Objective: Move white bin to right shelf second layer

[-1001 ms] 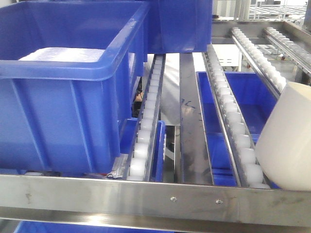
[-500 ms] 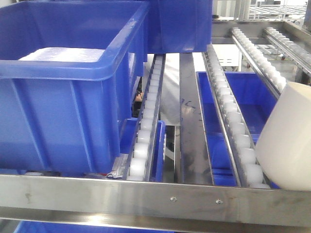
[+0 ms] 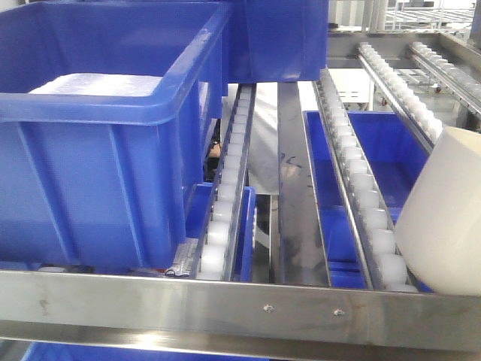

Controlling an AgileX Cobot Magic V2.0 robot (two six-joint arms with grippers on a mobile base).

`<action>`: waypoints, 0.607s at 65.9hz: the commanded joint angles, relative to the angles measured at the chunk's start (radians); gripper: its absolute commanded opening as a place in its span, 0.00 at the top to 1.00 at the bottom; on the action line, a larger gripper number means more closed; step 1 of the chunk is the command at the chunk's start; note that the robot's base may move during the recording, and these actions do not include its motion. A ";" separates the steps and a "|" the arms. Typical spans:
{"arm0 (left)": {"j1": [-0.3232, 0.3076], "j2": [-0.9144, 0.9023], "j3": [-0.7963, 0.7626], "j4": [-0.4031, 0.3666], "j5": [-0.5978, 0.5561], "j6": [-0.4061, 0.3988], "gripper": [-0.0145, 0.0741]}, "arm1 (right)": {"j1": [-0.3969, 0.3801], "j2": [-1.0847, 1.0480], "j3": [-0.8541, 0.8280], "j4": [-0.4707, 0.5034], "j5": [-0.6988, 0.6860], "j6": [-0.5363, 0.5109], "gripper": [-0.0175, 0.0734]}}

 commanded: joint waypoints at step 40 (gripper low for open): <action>-0.003 -0.015 0.037 0.000 -0.086 -0.003 0.74 | 0.001 -0.019 -0.015 -0.010 -0.090 -0.003 0.75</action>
